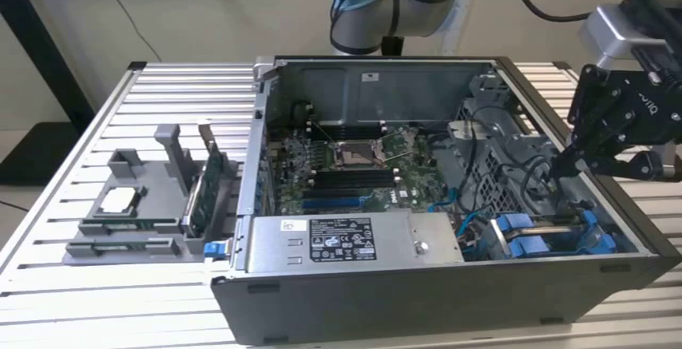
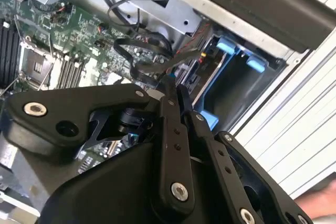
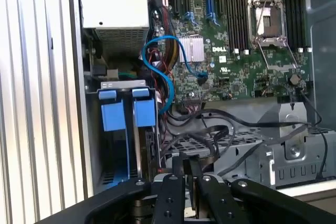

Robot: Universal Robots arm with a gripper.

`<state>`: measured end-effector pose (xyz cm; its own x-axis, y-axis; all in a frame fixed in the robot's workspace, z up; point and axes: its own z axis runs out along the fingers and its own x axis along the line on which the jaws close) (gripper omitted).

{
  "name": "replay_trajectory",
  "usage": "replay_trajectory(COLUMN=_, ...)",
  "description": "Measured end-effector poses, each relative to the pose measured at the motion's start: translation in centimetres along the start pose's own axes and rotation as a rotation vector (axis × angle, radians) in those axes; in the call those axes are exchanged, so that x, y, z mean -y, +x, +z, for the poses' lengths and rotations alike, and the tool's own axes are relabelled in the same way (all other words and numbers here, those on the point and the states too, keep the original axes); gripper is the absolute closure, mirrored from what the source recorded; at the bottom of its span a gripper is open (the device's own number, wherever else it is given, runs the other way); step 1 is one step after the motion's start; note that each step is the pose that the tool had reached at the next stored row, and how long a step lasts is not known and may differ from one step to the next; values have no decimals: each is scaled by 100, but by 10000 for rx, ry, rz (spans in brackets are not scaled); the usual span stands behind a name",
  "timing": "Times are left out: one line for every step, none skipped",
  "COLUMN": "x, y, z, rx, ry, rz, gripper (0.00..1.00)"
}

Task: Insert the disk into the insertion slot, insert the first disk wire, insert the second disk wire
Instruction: 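Insert the second disk wire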

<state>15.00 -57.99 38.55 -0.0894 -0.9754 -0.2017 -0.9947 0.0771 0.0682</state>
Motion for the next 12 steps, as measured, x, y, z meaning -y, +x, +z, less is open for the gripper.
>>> replay_trajectory(x=-32, y=3, z=3, rx=2, ry=13, rz=-4, gripper=84)
replay_trajectory(x=-52, y=5, z=6, rx=4, ry=46, rz=-11, gripper=84)
replay_trajectory(x=-63, y=7, z=10, rx=8, ry=94, rz=-20, gripper=84)
replay_trajectory(x=-66, y=8, z=13, rx=12, ry=136, rz=-30, gripper=84)
replay_trajectory(x=-68, y=9, z=16, rx=15, ry=183, rz=-39, gripper=84)
replay_trajectory(x=-71, y=10, z=19, rx=17, ry=228, rz=-49, gripper=84)
replay_trajectory(x=-73, y=11, z=24, rx=16, ry=271, rz=-58, gripper=84)
replay_trajectory(x=-76, y=13, z=31, rx=7, ry=312, rz=-66, gripper=84)
replay_trajectory(x=-78, y=14, z=37, rx=-11, ry=350, rz=-73, gripper=84)
replay_trajectory(x=-79, y=15, z=43, rx=-29, ry=385, rz=-79, gripper=84)
replay_trajectory(x=-81, y=17, z=50, rx=-43, ry=414, rz=-85, gripper=84)
replay_trajectory(x=-83, y=19, z=58, rx=-52, ry=447, rz=-90, gripper=84)
